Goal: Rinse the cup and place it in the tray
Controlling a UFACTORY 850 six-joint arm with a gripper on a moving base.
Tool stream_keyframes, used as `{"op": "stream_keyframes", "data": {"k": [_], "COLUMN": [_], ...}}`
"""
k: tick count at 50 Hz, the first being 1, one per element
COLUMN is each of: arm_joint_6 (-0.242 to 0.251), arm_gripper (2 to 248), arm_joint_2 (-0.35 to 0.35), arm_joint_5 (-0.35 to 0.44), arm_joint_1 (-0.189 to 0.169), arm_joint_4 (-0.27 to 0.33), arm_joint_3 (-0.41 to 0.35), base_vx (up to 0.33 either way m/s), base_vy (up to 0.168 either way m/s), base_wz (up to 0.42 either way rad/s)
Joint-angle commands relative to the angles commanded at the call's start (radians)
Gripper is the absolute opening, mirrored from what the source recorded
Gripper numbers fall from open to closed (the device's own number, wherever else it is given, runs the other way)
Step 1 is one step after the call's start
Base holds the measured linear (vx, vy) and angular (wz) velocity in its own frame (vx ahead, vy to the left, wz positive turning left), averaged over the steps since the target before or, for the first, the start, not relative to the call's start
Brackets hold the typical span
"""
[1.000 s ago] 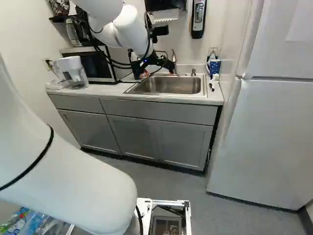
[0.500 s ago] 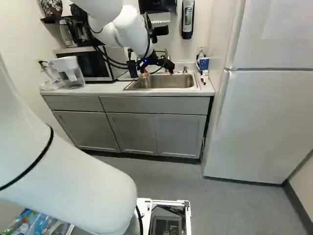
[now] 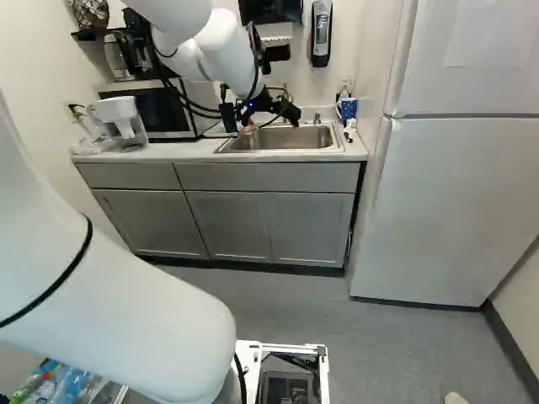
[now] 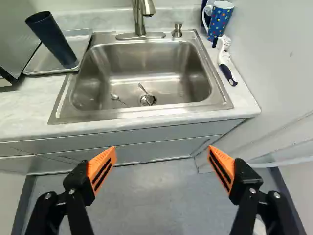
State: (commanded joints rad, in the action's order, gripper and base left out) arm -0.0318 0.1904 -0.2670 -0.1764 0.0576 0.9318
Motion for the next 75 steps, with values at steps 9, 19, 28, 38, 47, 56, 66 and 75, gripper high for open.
{"op": "stream_keyframes", "data": {"k": [9,19,28,38,47,56,66,75], "arm_joint_6": [0.000,0.000,0.000,0.001,0.002,0.003,0.005,0.006], "arm_gripper": [247,247,247,247,247,247,247,247], "arm_joint_2": [0.000,0.000,0.001,0.003,0.005,0.008,0.013,0.017], "arm_joint_5": [0.000,0.002,0.014,0.037,0.067,0.106,0.162,0.220], "arm_joint_1": [0.000,0.000,0.002,0.006,0.010,0.016,0.025,0.034], "arm_joint_4": [0.000,0.000,-0.001,-0.002,-0.003,-0.005,-0.008,-0.011], "arm_joint_3": [0.000,-0.002,-0.010,-0.027,-0.050,-0.079,-0.120,-0.163], "base_vx": [0.000,0.000,0.000,0.000,0.000,0.000,0.000,0.000], "base_vy": [0.000,0.000,0.000,0.000,0.000,0.000,0.000,0.000], "base_wz": [0.000,0.000,0.000,0.000,0.000,0.000,0.000,0.000]}}
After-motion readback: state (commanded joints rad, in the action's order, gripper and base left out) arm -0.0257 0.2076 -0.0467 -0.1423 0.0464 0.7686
